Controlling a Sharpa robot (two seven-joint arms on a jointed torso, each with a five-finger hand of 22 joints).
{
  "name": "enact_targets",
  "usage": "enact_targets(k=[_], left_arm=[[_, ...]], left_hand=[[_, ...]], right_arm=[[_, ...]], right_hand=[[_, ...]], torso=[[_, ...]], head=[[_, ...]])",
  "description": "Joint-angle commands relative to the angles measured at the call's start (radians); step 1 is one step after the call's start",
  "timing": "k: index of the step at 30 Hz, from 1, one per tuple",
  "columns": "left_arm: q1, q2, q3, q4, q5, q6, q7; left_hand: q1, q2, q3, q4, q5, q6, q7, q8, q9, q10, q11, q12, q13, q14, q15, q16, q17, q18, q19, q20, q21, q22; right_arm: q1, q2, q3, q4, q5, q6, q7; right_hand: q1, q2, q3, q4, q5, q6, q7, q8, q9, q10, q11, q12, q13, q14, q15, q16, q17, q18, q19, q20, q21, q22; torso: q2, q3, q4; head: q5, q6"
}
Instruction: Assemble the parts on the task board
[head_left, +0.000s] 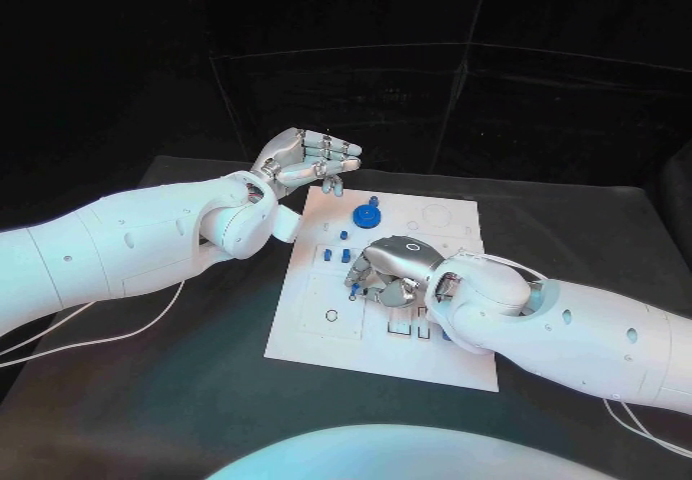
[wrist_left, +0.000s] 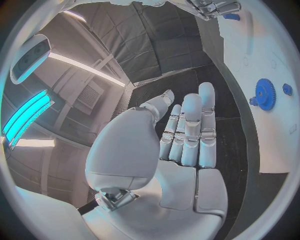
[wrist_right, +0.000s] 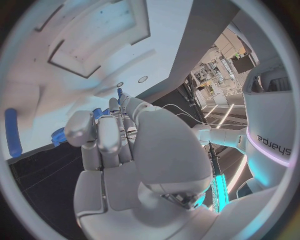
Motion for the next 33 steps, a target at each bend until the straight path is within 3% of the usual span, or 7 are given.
enact_targets(k=[1,24,27,33], left_arm=[[0.001,0.001,0.001,0.001,0.007,0.01,0.009],[0.0,0.0,0.001,-0.003,0.007,0.014,0.002],[0.0,-0.001,0.001,-0.003,0.007,0.014,0.002],[0.0,-0.001,0.001,-0.003,0.007,0.014,0.002]], left_hand=[[-0.005,0.003,-0.006,0.002,-0.003,-0.004,0.0,-0.003,-0.001,-0.008,-0.001,0.006,0.0,-0.002,0.003,0.001,-0.001,0.006,-0.001,0.006,-0.004,-0.001],[-0.006,0.003,-0.007,0.002,-0.004,-0.004,0.001,-0.003,-0.001,-0.009,-0.001,0.007,0.0,-0.003,0.003,0.001,-0.001,0.006,-0.001,0.006,-0.004,-0.001],[-0.006,0.003,-0.007,0.002,-0.004,-0.004,0.001,-0.003,-0.001,-0.009,-0.001,0.007,0.0,-0.003,0.003,0.001,-0.001,0.006,-0.001,0.006,-0.004,-0.001],[-0.006,0.003,-0.007,0.002,-0.004,-0.004,0.001,-0.003,-0.001,-0.009,-0.001,0.007,0.0,-0.003,0.003,0.001,-0.001,0.006,-0.001,0.006,-0.004,-0.001]], right_arm=[[0.0,0.005,0.0,-0.001,-0.036,0.012,0.0],[-0.003,0.006,0.0,-0.005,-0.05,0.045,-0.004],[-0.003,0.007,0.0,-0.005,-0.057,0.049,-0.006],[-0.003,0.014,0.0,-0.008,-0.077,0.061,-0.013]], right_hand=[[-0.01,0.002,0.009,0.0,0.002,-0.002,0.006,-0.004,-0.001,-0.001,0.004,-0.006,-0.001,0.029,0.0,0.006,0.002,-0.008,-0.001,0.006,0.007,0.002],[-0.011,0.001,0.01,-0.001,0.002,-0.003,0.006,-0.004,-0.001,-0.001,0.004,-0.006,-0.001,0.029,0.0,0.006,0.002,-0.008,0.0,0.006,0.007,0.002],[-0.011,0.001,0.01,-0.001,0.002,-0.003,0.006,-0.004,-0.001,-0.001,0.004,-0.006,-0.001,0.029,0.0,0.006,0.002,-0.008,0.0,0.006,0.007,0.002],[-0.019,-0.003,0.014,-0.005,0.003,-0.003,0.007,-0.003,-0.001,-0.002,0.005,-0.005,0.0,0.029,0.001,0.007,0.002,-0.008,-0.001,0.007,0.007,0.002]], torso=[[0.001,-0.0004,0.0021],[0.002,0.0001,0.0037],[0.002,-0.0015,0.0028],[0.002,-0.0013,0.0033]], head=[[0.0,-0.002],[0.003,-0.01],[0.003,-0.01],[0.002,-0.01]])
